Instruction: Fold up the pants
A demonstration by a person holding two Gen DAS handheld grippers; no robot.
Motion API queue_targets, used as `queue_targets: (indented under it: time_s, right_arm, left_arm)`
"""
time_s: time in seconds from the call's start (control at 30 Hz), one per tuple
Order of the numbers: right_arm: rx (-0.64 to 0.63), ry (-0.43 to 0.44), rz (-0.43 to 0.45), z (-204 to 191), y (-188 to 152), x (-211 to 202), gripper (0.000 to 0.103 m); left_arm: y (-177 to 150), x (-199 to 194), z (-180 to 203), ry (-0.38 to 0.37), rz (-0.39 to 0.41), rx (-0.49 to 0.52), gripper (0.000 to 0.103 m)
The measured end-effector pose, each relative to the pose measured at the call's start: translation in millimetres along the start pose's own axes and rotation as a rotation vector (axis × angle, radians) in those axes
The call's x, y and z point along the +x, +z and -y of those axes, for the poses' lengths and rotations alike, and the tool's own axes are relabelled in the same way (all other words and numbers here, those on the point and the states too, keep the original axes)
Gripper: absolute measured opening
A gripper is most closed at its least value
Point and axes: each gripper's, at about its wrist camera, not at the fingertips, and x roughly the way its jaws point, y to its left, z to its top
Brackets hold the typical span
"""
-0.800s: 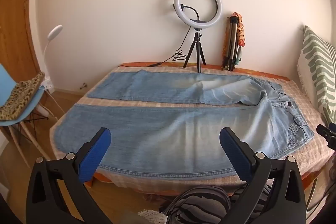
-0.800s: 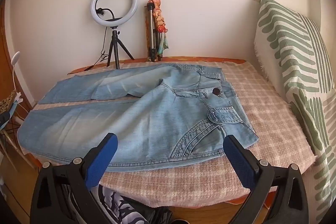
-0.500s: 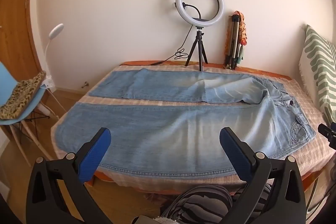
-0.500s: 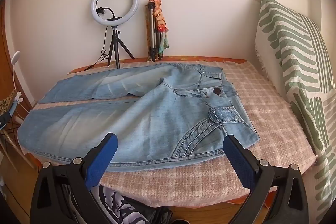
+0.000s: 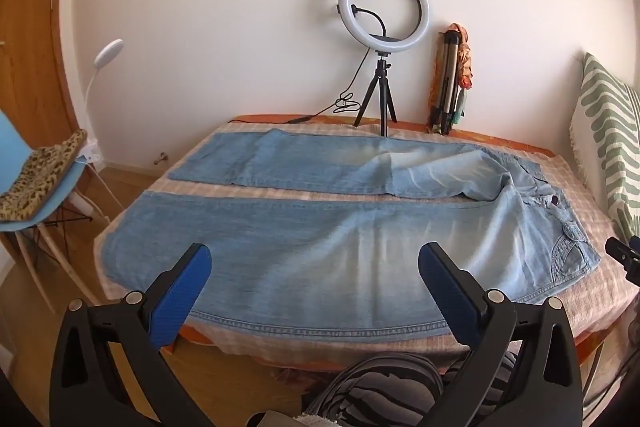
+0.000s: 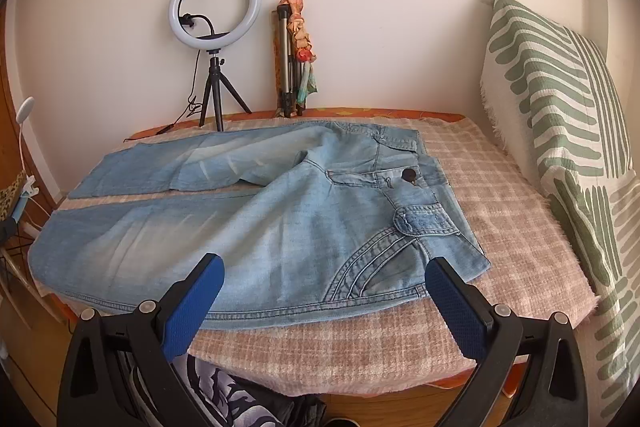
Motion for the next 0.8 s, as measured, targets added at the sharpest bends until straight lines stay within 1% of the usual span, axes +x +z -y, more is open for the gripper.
queue_targets:
  time_s: [0.8]
  right_arm:
    - [0.001,-0.023,0.021,-2.4,4.0,-8.4,0.102]
  left_arm:
    - [-3.1,-1.2,-3.2,0.005,-0.008,-0.006,0.103]
